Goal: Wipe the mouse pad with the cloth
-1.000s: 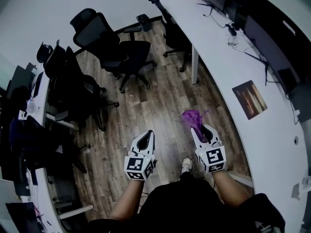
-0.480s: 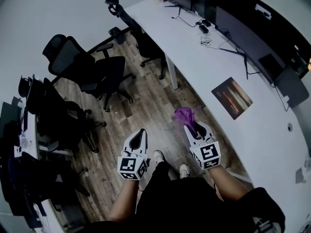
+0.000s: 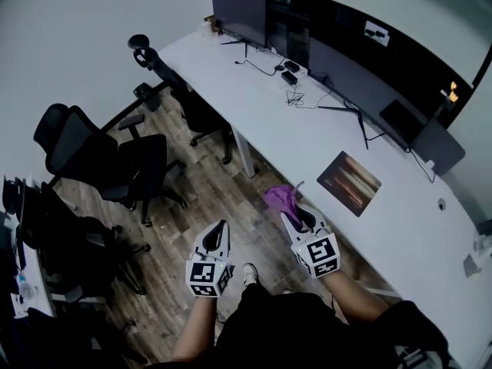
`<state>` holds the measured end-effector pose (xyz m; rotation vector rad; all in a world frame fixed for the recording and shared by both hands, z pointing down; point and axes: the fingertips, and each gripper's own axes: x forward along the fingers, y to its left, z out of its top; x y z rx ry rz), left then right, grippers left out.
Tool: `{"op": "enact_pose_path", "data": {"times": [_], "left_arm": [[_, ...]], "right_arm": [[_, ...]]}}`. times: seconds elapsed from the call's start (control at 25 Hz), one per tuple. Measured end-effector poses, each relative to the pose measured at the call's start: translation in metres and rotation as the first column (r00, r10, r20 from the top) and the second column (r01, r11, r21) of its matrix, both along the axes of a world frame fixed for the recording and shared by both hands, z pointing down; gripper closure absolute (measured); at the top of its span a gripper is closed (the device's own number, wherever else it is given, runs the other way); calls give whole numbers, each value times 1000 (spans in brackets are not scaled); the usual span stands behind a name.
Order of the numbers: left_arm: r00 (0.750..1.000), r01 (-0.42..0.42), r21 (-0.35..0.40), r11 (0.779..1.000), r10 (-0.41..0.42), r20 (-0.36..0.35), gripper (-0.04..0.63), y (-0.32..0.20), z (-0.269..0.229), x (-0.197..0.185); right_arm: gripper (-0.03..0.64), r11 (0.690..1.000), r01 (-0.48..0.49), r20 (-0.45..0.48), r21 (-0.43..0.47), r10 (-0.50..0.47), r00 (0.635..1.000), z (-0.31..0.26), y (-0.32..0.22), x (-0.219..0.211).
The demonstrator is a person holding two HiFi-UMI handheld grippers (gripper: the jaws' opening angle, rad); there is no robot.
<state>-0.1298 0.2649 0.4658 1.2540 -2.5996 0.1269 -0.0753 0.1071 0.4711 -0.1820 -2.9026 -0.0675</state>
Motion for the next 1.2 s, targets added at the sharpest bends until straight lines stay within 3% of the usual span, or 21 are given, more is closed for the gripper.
{"op": "enact_pose_path", "data": {"times": [0.44, 0.6, 0.76, 1.0, 1.2], "left_arm": [[982, -189, 23, 982, 189, 11, 575, -33, -7, -99], [959, -282, 37, 959, 282, -4, 575, -58, -2, -111], [932, -362, 35, 932, 361, 21, 575, -87, -9, -122], [911, -412, 92, 906, 412, 28, 575, -133, -28, -140], [883, -469, 75, 880, 466, 51, 575, -180, -29, -134]], "right_arm": [[505, 982, -190, -5, -10, 190, 982, -15, -22, -64], [505, 965, -261, -9, 28, 261, 965, -18, -40, -73], [503, 944, -329, 7, -22, 329, 944, -28, -49, -71], [503, 906, -423, 2, -17, 423, 906, -34, -82, -53], [503, 873, -488, -1, -26, 488, 873, -28, -126, -39]]}}
